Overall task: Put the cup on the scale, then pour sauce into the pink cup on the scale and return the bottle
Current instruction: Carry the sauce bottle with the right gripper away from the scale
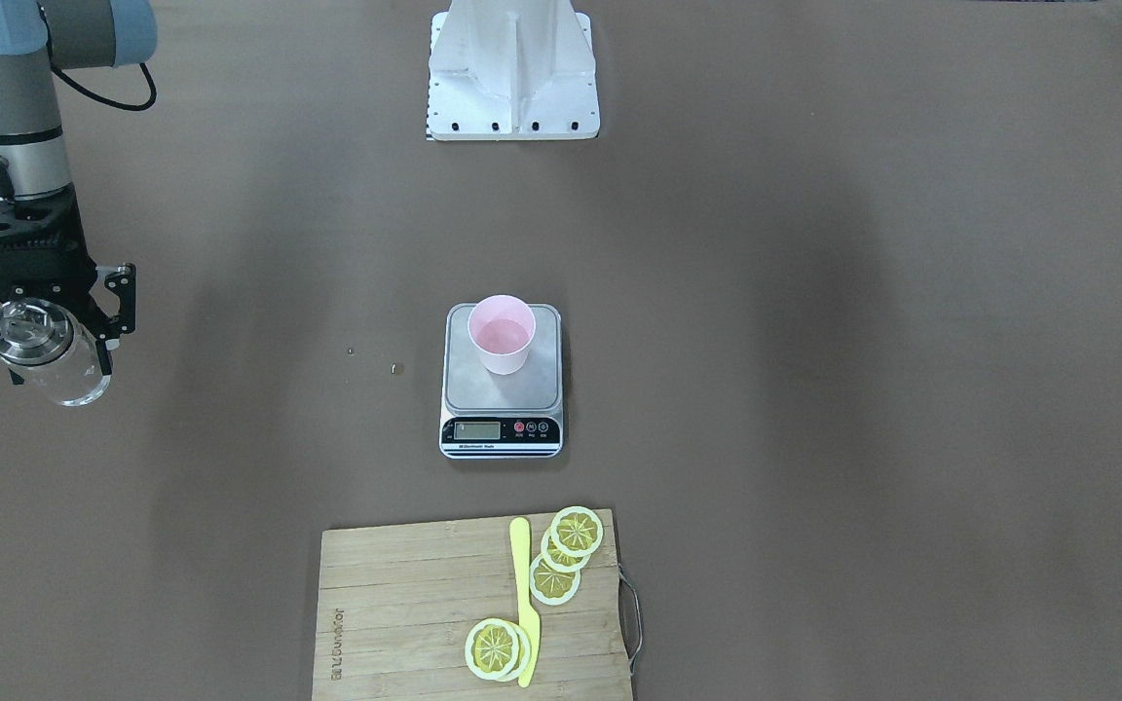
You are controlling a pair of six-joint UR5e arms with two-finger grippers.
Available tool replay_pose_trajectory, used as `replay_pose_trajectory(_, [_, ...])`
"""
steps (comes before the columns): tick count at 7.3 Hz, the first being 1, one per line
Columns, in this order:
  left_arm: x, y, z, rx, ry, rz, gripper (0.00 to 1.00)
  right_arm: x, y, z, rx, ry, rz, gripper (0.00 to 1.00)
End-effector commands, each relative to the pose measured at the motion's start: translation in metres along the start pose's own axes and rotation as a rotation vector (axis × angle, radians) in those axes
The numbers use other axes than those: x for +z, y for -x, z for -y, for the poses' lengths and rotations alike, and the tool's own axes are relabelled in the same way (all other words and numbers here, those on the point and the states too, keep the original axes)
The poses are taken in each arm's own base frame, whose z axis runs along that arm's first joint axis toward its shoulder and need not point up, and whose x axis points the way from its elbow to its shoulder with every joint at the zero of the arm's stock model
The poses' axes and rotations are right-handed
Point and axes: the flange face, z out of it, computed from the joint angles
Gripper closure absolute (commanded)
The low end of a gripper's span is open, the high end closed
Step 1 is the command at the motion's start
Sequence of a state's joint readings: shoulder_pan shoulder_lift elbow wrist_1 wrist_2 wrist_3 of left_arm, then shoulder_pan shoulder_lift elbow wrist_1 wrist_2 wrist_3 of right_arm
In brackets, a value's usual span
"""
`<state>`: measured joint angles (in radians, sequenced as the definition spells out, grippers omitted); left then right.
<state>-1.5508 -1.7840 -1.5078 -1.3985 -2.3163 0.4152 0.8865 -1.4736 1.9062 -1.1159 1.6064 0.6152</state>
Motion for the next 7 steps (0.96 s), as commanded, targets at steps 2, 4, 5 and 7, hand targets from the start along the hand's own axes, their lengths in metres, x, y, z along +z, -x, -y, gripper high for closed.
replay_pose_trajectory(2, [-0.001, -0.001, 0.0, 0.002, -0.001, 0.001, 0.02, 0.043, -0.043, -0.028, 0.072, -0.058, 0.056, 1.0])
replay_pose_trajectory(4, [-0.002, -0.002, 0.001, 0.005, -0.005, 0.002, 0.02, 0.068, -0.055, -0.047, 0.138, -0.095, 0.094, 1.0])
replay_pose_trajectory(5, [-0.002, -0.002, 0.001, 0.005, -0.005, 0.002, 0.02, 0.083, -0.064, -0.059, 0.16, -0.118, 0.117, 1.0])
replay_pose_trajectory(7, [-0.002, -0.002, 0.001, 0.005, -0.005, 0.002, 0.02, 0.09, -0.061, -0.066, 0.243, -0.083, 0.177, 1.0])
